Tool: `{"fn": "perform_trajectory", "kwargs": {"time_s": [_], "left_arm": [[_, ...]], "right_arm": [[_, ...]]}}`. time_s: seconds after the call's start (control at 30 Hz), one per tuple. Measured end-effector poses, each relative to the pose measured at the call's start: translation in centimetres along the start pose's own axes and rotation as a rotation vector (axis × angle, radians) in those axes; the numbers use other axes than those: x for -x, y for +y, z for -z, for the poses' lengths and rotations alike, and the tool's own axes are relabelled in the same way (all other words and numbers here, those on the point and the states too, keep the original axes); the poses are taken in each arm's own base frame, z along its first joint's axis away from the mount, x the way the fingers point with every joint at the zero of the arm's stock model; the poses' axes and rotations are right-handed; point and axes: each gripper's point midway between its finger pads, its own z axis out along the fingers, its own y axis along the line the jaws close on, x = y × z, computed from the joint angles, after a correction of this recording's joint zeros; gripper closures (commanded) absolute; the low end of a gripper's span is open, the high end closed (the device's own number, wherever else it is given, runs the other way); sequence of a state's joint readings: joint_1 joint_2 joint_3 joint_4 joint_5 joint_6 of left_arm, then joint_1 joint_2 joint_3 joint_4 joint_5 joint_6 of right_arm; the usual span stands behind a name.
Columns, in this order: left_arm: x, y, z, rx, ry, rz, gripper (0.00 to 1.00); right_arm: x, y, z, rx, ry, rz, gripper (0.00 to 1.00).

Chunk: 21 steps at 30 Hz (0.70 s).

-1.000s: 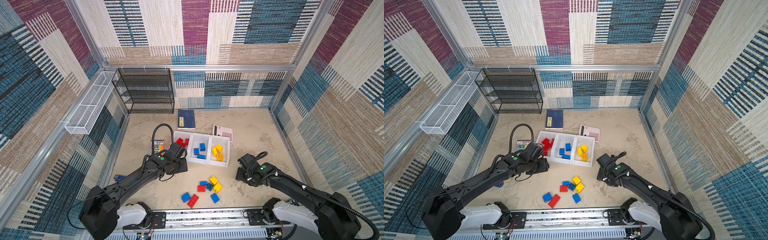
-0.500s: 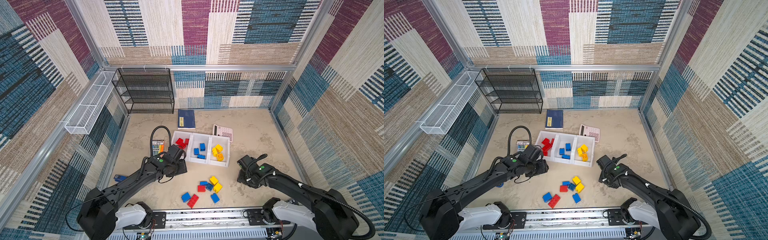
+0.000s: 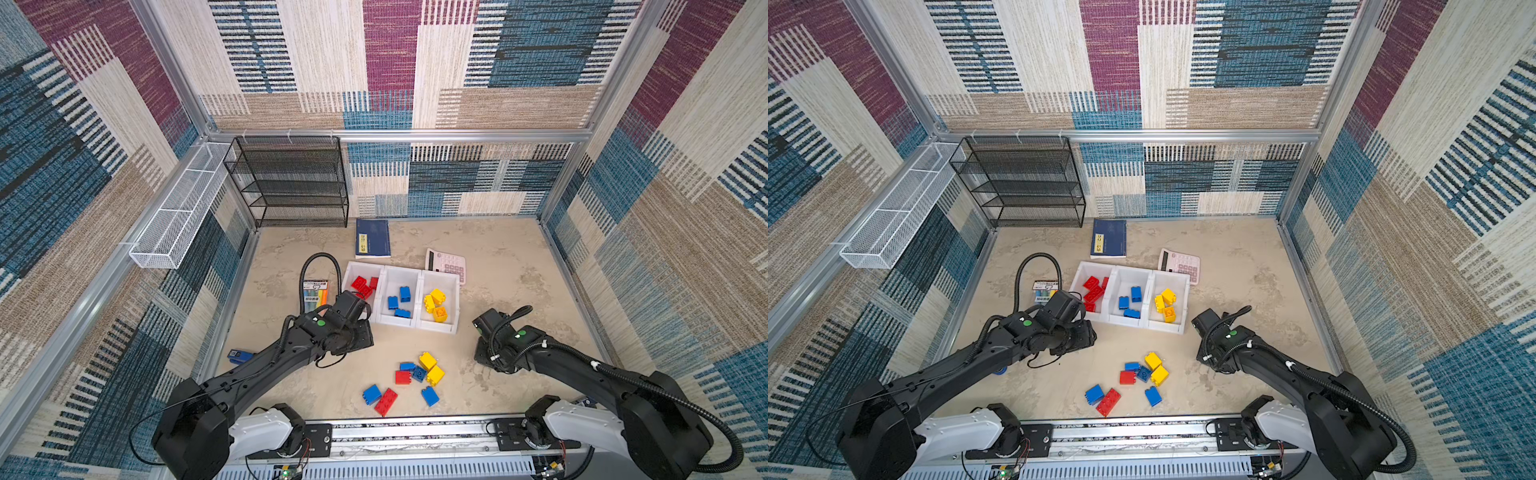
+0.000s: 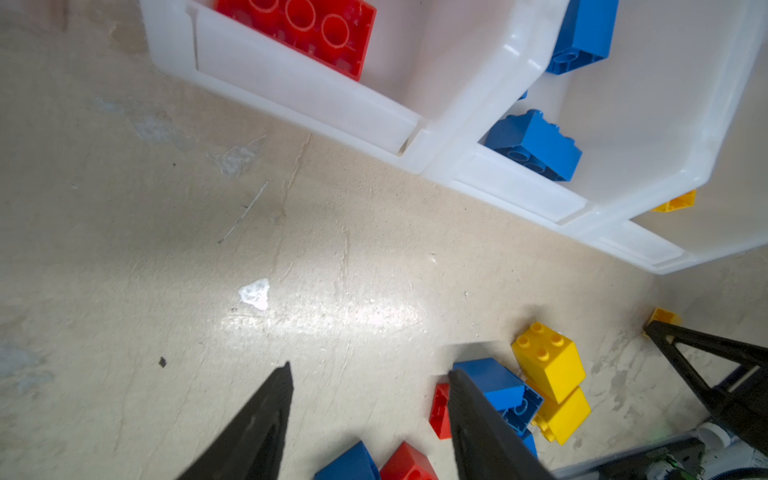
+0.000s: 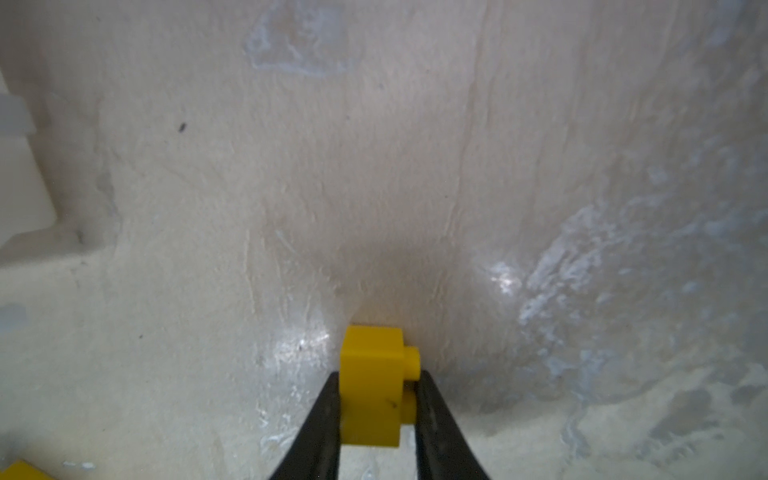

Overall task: Sort the legos into containers by color
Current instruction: 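Carry the small yellow brick with the right gripper into the nearest compartment and release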

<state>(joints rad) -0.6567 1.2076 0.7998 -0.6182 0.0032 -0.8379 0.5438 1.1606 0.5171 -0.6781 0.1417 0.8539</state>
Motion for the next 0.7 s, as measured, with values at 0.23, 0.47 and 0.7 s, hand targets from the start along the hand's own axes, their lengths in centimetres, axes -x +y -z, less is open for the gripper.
{"fn": "perform_trajectory", "kwargs": {"time_s": [0.23, 0.47, 0.7], "left_arm": [[-0.1, 0.1, 0.1, -0.001, -0.002, 0.0, 0.37], [-0.1, 0.1, 0.1, -0.003, -0.004, 0.003, 0.37], [-0.2, 0.3, 0.3, -0.005, -0.01, 0.007, 0.37]], "right_arm": [[0.2, 0.4, 0.1, 0.015, -0.004, 0.016, 0.73], [1.7, 2.1, 1.2, 0.047, -0.024, 0.041, 0.72], [6.3, 6.9, 4.8, 0.127, -0.114, 0.104, 0.71]]}}
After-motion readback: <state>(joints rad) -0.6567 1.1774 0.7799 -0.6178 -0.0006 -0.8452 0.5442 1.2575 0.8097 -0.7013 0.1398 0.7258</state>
